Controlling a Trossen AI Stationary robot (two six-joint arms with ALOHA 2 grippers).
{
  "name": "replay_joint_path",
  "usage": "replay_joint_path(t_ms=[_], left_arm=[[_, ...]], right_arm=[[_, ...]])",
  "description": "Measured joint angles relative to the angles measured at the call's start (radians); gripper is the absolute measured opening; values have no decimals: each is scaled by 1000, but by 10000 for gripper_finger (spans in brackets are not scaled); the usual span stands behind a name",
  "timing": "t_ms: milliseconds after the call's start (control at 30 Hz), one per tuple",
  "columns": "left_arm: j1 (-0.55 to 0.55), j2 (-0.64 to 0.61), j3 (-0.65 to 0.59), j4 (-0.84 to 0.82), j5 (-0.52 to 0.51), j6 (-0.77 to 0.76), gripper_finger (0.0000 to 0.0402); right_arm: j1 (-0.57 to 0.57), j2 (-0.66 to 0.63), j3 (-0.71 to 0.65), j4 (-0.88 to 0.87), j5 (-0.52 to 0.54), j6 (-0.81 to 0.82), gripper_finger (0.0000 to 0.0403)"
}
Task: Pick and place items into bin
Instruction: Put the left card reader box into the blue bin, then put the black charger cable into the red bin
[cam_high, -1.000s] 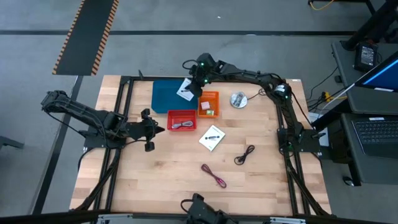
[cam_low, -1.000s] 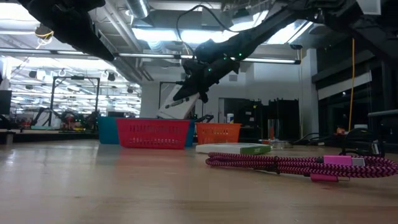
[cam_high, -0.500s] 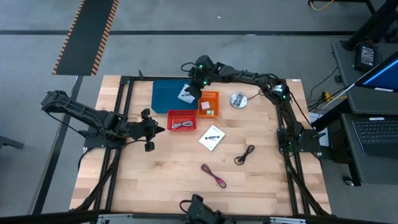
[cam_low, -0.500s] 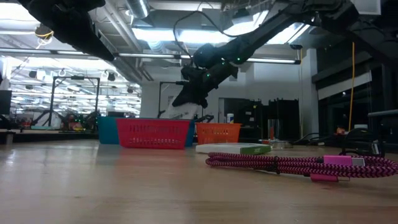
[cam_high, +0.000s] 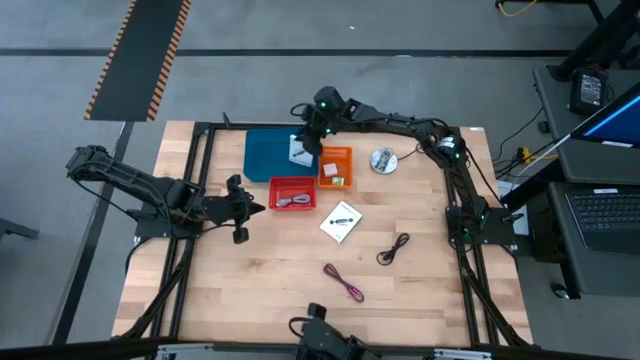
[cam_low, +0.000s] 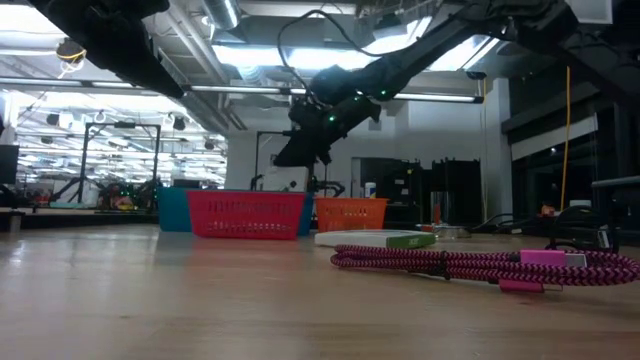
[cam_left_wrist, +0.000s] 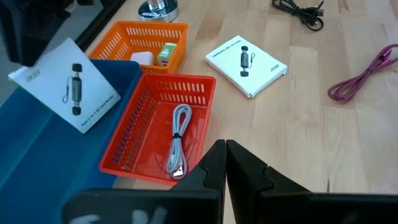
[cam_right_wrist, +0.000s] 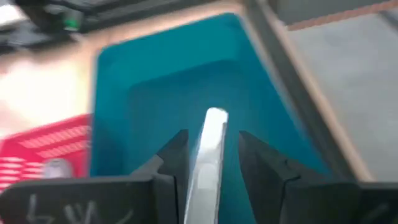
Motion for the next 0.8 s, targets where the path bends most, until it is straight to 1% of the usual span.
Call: replay_joint_path(t_ms=[133,267,333,433,533,600,667,733,800], left_arm=[[0,0,0,0,0,-2,8],[0,0,0,0,0,-1,7],[0,0,0,0,0,-1,6],[0,0,0,-1,0,-1,6],[0,0,0,0,0,-1,8],[0,0,0,-1,0,-1,8],[0,0,0,0,0,-1,6],[0,0,0,-1,0,-1,4],[0,0,0,-2,0,-1,3]], right_arm=[[-4,0,13,-2,77,-71,116],[-6,0,38,-28,75,-97,117],[-5,0,72,-74,75,-97,117],[-3,0,160,-232,75,-104,117],[18,0,267,-461,78,-156,115],[43,0,324,-612,76,-179,104],[69,-2,360,-705,84,-191,87],[97,-19,363,-772,140,-202,64],[125,-42,351,-787,214,-203,36]])
